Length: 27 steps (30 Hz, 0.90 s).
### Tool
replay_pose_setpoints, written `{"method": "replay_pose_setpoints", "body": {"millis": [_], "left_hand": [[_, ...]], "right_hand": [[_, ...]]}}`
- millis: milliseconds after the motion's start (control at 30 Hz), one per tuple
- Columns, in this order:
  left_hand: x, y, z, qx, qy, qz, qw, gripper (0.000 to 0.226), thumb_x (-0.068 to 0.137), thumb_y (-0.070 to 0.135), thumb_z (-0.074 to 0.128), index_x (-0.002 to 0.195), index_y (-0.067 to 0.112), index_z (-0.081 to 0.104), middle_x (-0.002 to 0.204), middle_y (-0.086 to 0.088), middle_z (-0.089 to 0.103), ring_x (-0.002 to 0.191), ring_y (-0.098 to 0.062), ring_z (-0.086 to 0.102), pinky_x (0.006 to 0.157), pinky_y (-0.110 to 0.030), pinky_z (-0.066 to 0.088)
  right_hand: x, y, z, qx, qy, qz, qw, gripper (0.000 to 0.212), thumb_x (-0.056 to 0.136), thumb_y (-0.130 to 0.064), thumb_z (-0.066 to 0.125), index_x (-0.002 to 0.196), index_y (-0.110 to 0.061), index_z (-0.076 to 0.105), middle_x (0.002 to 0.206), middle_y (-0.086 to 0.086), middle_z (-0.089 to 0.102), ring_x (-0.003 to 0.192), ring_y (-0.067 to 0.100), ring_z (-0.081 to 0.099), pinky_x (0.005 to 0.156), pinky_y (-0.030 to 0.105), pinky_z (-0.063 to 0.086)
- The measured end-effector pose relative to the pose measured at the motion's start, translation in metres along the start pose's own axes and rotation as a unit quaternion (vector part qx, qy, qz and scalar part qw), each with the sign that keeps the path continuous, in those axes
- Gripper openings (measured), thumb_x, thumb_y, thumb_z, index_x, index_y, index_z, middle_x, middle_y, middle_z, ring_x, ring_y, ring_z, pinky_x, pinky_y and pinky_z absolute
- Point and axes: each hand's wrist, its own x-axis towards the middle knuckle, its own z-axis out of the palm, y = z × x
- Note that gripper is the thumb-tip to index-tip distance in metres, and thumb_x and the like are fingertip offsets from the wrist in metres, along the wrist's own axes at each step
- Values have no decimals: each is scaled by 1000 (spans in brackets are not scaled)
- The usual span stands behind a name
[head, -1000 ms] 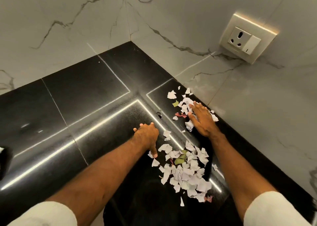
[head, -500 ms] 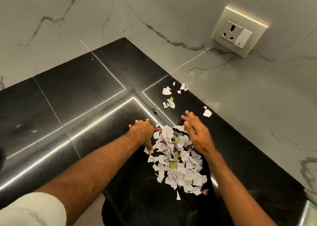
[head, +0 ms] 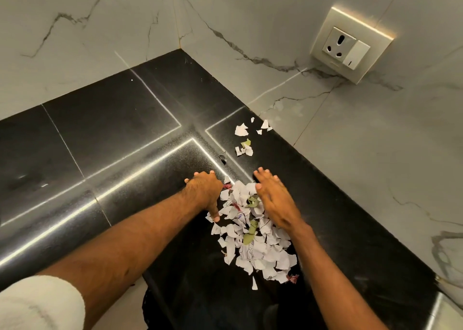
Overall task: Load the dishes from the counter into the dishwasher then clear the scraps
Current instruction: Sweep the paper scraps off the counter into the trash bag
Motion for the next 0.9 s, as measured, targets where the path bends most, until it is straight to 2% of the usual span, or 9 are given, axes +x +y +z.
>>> {"method": "replay_pose_setpoints", "body": {"millis": [100,200,333,467,567,667,800,900], "left_hand": [[-2,-1,1,-5,3,3,1000,102,58,68,84,139,13,54,164,-18,24,137,-48,42,101,-60,50],[-4,-2,0,-7,4,7,1000,105,59,68,84,142,13,52,164,-18,23,138,-50,39,101,-60,50],[-5,-1,-3,-17,-9,5,1000,108,62,64,85,148,14,44,165,-18,18,142,-51,33,102,-64,47],[-5,-2,-6,-22,-23,4,999,113,64,60,85,154,12,35,167,-19,10,144,-55,27,104,-69,42],[-5,0,-8,-21,-33,3,999,115,66,59,85,156,13,30,167,-20,7,144,-56,24,104,-70,41],[-5,-1,-8,-15,-29,8,999,113,66,59,84,154,10,32,167,-21,8,143,-57,26,103,-70,42],[-5,-2,-6,-24,-26,13,999,108,66,57,85,151,8,39,166,-21,10,142,-57,27,102,-71,42],[-7,-2,-6,-17,-19,10,1000,111,66,58,85,152,8,36,166,-22,12,142,-58,28,102,-69,44]], "right_hand": [[1,-19,3,117,-27,-19,993,58,107,-63,17,154,-42,44,166,-10,34,153,0,22,129,42,15],[40,-30,-13,88,31,-57,994,56,109,-57,20,150,-35,51,163,-5,41,153,3,27,129,42,12],[124,-39,-45,19,62,-48,997,63,108,-63,22,158,-28,40,168,-3,31,157,13,21,129,50,16],[193,-34,-61,-38,27,-37,998,71,106,-65,24,160,-21,37,170,4,27,158,20,20,130,51,14],[223,-20,-59,-68,-9,-13,998,78,104,-70,23,162,-20,33,172,4,23,160,19,16,131,44,11],[226,-9,-41,-63,-30,9,998,92,97,-81,15,164,-19,27,173,2,16,161,18,10,131,43,5],[190,-15,-16,-67,-9,-20,998,73,106,-67,17,164,-23,25,173,-1,13,160,15,6,131,44,4],[146,-28,-3,-53,-51,-71,995,69,107,-68,14,164,-30,24,173,-8,12,159,7,4,131,45,6]]}}
